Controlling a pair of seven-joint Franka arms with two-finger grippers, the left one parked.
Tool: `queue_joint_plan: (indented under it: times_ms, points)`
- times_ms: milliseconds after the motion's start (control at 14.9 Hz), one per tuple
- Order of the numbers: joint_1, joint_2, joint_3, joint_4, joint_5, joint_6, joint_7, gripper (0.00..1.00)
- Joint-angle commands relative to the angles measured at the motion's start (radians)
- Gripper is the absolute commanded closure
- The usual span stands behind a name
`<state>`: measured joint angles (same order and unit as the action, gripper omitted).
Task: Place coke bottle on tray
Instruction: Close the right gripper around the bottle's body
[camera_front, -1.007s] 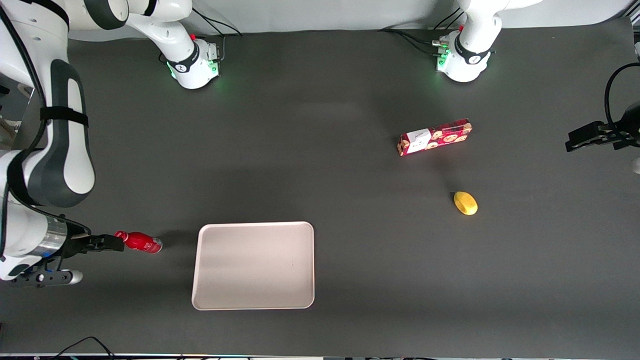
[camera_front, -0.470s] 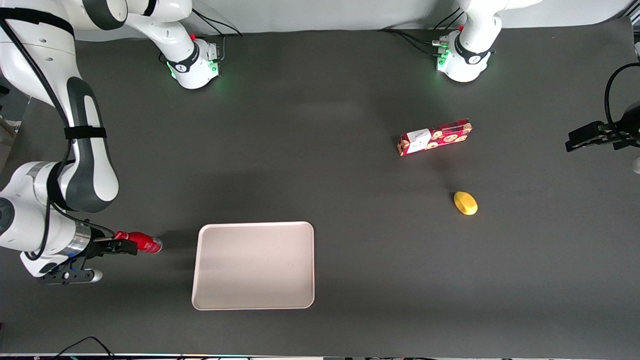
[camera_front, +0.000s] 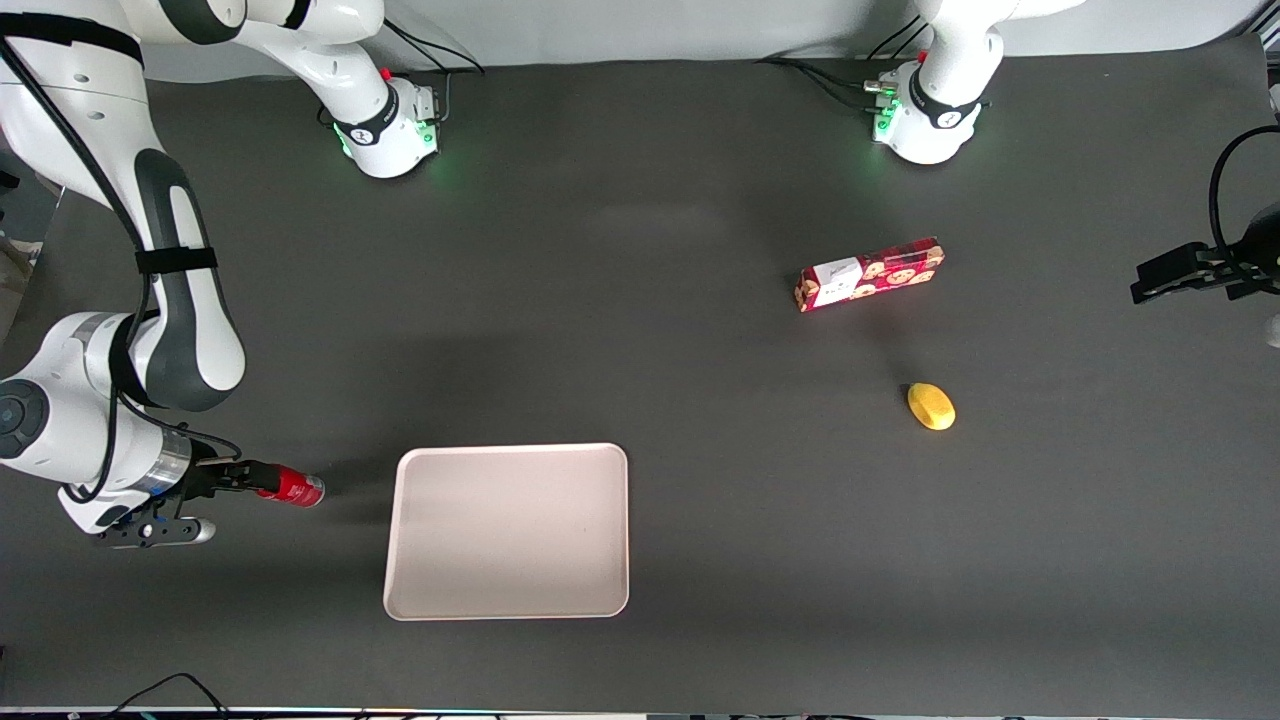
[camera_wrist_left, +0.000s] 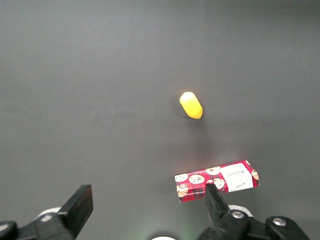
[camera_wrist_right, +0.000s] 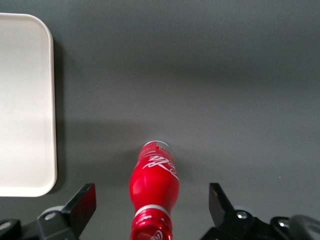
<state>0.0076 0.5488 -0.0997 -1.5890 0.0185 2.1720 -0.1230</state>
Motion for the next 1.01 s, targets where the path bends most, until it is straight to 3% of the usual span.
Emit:
queue_joint_plan:
  times_ms: [0,268,403,537,940]
  points:
    - [-0.001,-0.043,-0.002,-0.072,0.008,0.035,-0.033,0.0]
    - [-0.001,-0.05,-0.002,-0.083,0.008,0.051,-0.033,0.02]
    - [-0.001,-0.049,-0.002,-0.085,0.008,0.051,-0.035,0.21]
    - [-0.001,-0.047,-0.002,-0.085,0.008,0.052,-0.035,0.3]
    - [-0.005,-0.043,-0.002,-0.086,0.008,0.052,-0.035,0.31]
